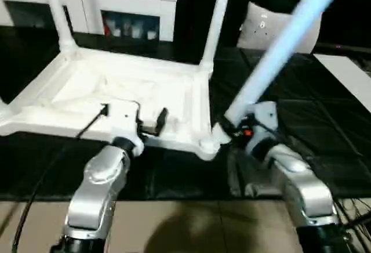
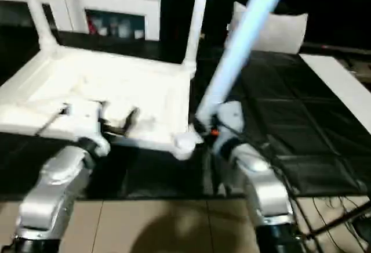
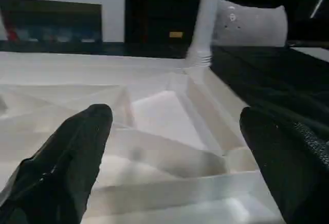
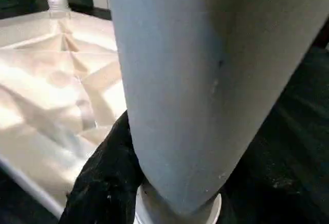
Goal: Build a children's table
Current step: Move to table
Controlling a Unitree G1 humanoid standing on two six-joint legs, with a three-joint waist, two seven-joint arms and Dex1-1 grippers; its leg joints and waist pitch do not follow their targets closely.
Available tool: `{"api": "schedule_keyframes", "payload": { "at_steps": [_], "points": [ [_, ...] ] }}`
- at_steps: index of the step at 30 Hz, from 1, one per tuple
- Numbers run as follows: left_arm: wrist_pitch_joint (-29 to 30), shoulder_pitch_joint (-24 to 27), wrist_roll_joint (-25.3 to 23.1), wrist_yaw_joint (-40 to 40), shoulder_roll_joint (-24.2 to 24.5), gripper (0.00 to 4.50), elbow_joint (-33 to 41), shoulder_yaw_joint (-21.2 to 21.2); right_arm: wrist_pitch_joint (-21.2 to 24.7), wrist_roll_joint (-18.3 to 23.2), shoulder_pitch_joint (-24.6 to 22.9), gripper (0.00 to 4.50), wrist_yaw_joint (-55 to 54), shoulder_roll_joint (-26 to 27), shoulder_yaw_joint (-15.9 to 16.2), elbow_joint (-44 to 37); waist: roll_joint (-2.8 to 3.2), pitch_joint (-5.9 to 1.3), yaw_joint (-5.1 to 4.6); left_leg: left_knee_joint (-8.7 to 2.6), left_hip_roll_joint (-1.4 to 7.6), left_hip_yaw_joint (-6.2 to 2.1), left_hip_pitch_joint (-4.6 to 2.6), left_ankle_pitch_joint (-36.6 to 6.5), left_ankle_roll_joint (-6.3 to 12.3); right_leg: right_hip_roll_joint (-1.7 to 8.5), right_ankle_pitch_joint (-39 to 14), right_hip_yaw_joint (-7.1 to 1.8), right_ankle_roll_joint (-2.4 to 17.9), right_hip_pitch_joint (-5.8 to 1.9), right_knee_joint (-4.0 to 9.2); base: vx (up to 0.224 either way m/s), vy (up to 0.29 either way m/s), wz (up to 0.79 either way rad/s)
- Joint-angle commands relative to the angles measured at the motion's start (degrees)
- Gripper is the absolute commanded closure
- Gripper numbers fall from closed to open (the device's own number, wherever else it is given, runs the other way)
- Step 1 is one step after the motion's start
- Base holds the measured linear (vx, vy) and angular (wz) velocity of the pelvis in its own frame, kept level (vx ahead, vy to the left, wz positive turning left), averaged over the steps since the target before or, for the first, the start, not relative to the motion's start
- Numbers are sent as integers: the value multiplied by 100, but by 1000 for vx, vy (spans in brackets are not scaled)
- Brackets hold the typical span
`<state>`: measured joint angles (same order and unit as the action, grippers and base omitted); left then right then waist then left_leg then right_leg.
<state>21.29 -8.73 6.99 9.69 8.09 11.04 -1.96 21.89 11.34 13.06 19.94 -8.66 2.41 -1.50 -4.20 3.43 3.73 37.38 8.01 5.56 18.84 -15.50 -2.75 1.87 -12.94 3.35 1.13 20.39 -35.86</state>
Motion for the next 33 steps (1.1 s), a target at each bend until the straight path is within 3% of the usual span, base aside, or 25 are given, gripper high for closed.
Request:
{"api": "schedule_keyframes", "payload": {
  "at_steps": [1, 2, 4, 5, 6, 8, 9, 11, 12, 13, 14, 15, 17, 18, 19, 21, 22, 23, 24, 25, 27, 28, 29, 31, 33],
  "points": [
    [45, 6, 18, 38, 18, 0, 42, 58, -49, -46, 0, 265, -55, 10, 39, -63, 146, -328, -37, -710, 484, -107, -86, -144, 371, 334, -1917, -175, 1015, -231, 452, 96, 69, 8],
    [58, 23, 42, 55, 26, 0, 32, 76, -88, -129, -21, 265, -77, -24, 89, -90, 301, -426, -270, -789, 755, -475, -594, -29, 712, 248, -818, 28, 1034, 106, 34, 107, 65, 4],
    [71, 34, 9, 102, 53, 0, -11, 40, -125, -171, -81, 265, -83, -43, 115, -161, 195, -373, -374, -746, 756, -504, -750, -5, 1788, 410, -180, 14, 786, 333, -58, 108, 49, 6],
    [70, 33, -2, 111, 61, 0, -19, 27, -128, -168, -92, 265, -82, -42, 113, -175, 151, -357, -385, -684, 619, -386, -597, 122, 1935, 525, 35, -70, 953, 206, 62, 87, 6, 11],
    [66, 30, -12, 120, 74, 0, -27, 9, -129, -161, -102, 265, -81, -40, 108, -189, 2, -339, -124, -322, 38, 102, 137, 99, 1648, 861, -420, -531, 1577, -637, 533, 116, 1, 13],
    [66, 3, -11, 109, 63, 0, -15, -22, -68, -86, -158, 265, -80, -1, 75, -251, -81, -436, 119, 27, 108, 68, 438, 318, 1067, 1107, -878, -787, 1988, -997, 687, 72, -5, 4],
    [61, -2, -35, 97, 61, 0, -12, -39, -73, -88, -159, 265, -58, -9, 89, -235, 4, -396, 136, 1, 187, 36, 487, 395, 899, 1092, -823, -745, 2074, -974, 670, 0, 0, 0],
    [54, -4, -65, 86, 67, 0, -7, -66, -90, -102, -149, 265, -40, -17, 100, -200, 185, -378, 38, -506, 369, 70, 252, 853, 582, 541, -582, -198, 1748, -713, 460, 95, -10, 1],
    [50, -2, -81, 84, 71, 0, -1, -84, -104, -107, -130, 265, -33, -16, 101, -162, 249, -417, -173, -671, 548, -180, -278, 1163, 925, 243, -284, 63, 1330, -311, 148, 100, -18, 1],
    [54, 0, -90, 90, 73, 0, 6, -89, -114, -107, -110, 265, -39, -16, 109, -130, 261, -417, -357, -725, 785, -497, -724, 908, 1560, 285, -536, 137, 973, 110, -94, 125, -10, 7],
    [60, 2, -97, 99, 79, 0, 12, -92, -117, -91, -81, 265, -41, -8, 106, -109, 189, -417, -394, -698, 882, -605, -867, 880, 2159, 403, -448, 78, 699, 279, -182, 103, -12, 9],
    [65, 2, -104, 107, 86, 0, 15, -92, -113, -72, -60, 265, -41, -4, 103, -101, 137, -380, -394, -683, 837, -551, -813, 879, 2330, 480, -329, 13, 684, 281, -133, 103, -12, 9],
    [72, -7, -115, 117, 98, 0, 13, -93, -104, -60, -37, 265, -42, 0, 95, -98, -107, -391, -194, -287, 77, 61, -87, 731, 2069, 731, 335, -463, 1195, -506, 321, 87, -32, 8],
    [75, -14, -122, 120, 106, 0, 16, -93, -96, -45, -31, 265, -38, 11, 71, -93, -128, -474, 88, 193, -20, 71, 469, 400, 1580, 1199, 378, -924, 1459, -1101, 588, 104, -31, 6],
    [77, -19, -121, 118, 111, 0, 18, -96, -92, -39, -28, 265, -33, 17, 56, -87, -85, -371, 143, 186, 149, 29, 651, 446, 607, 1033, 297, -688, 1869, -1061, 589, 100, -26, -2],
    [77, -35, -120, 107, 114, 0, 17, -91, -94, -39, -13, 265, -26, 18, 42, -66, 99, -334, 127, -294, 327, 59, 376, 594, 387, 742, -269, -312, 1745, -835, 589, 56, -18, 0],
    [73, -51, -119, 98, 112, 0, 6, -81, -93, -41, -1, 265, -23, 14, 40, -56, 270, -324, 7, -615, 437, -6, 292, 730, 460, 352, -616, -10, 1278, -785, 442, 77, 18, -7],
    [76, -72, -122, 98, 110, 0, -4, -68, -89, -35, 12, 265, -27, 8, 39, -52, 362, -509, -214, -671, 782, -481, -565, 1010, 1149, 158, -448, 155, 819, -188, -75, 142, 15, -4],
    [80, -87, -125, 100, 109, 0, -12, -57, -84, -29, 23, 265, -32, 3, 40, -50, 384, -543, -329, -651, 930, -749, -885, 1301, 1725, 192, -700, 165, 534, 187, -334, 176, 13, -4],
    [80, -87, -125, 100, 109, 0, -12, -57, -84, -29, 23, 265, -32, 3, 40, -50, 336, -504, -294, -616, 1060, -835, -850, 1548, 2547, 305, -834, 86, 42, 368, -559, 129, -13, 6],
    [103, -135, -122, 143, 131, 0, -28, -44, -49, 2, 37, 265, -90, 32, -3, -53, 316, -439, -308, -707, 880, -469, -597, 1026, 2654, 368, -267, 2, -159, 426, -528, 27, -5, 2],
    [112, -150, -125, 158, 141, 0, -37, -49, -51, -4, 36, 265, -105, 35, -13, -51, 99, -382, -292, -614, 502, -141, -342, 411, 2267, 508, 172, -197, 145, 210, 36, 0, 0, 0],
    [121, -174, -127, 175, 159, 0, -55, -59, -51, -14, 39, 265, -113, 39, -20, -47, -48, -347, -74, -320, 1, 186, 92, -458, 1539, 801, -955, -610, 444, -358, 547, 8, -78, 1],
    [137, -225, -149, 191, 197, 0, -103, -80, -43, -24, 49, 265, -114, 40, -25, -42, -3, -394, 151, 161, 124, 36, 394, -84, 782, 1299, -2499, -934, 1115, -788, 758, 12, -39, -3],
    [113, -277, -97, 274, 227, 0, -155, -77, -40, -33, 71, 265, -118, 20, -72, -32, 157, -358, 111, -389, 267, 63, 361, 938, 399, 748, -1049, -455, 1327, -556, 474, 0, 0, 0]
  ]
}}
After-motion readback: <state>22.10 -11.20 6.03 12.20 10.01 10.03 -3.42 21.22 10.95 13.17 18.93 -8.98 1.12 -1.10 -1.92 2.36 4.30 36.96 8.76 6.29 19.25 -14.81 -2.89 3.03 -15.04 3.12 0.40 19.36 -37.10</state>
